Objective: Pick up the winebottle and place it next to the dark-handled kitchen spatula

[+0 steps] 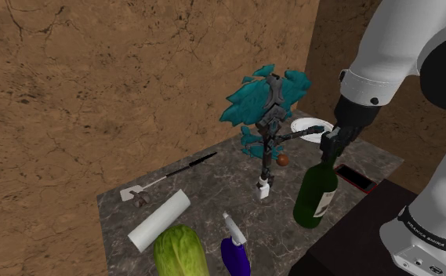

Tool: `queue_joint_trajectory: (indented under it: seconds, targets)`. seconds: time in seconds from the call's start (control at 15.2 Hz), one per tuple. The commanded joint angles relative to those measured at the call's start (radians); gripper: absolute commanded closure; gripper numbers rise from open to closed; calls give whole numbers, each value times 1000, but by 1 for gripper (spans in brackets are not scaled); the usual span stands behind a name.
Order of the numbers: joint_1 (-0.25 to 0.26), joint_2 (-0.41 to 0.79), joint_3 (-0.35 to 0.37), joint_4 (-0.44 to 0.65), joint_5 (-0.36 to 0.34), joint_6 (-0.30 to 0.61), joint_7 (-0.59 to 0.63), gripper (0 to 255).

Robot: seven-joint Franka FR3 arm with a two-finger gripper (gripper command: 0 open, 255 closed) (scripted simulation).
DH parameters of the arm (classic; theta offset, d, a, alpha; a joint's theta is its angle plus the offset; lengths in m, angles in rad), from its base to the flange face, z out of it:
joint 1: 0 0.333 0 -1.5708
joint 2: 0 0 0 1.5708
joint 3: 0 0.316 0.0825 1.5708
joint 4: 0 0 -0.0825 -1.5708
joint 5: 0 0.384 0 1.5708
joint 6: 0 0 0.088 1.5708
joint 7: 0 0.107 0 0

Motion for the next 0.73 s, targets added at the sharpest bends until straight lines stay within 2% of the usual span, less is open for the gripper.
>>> queue_joint_trajectory:
  seconds: [0.0,0.4,0.66]
  targets:
    - [0,0,0,-1,0,0,0,255]
    - [0,0,0,-1,0,0,0,255]
    - [-7,-3,-14,51,-14,-54,0,255]
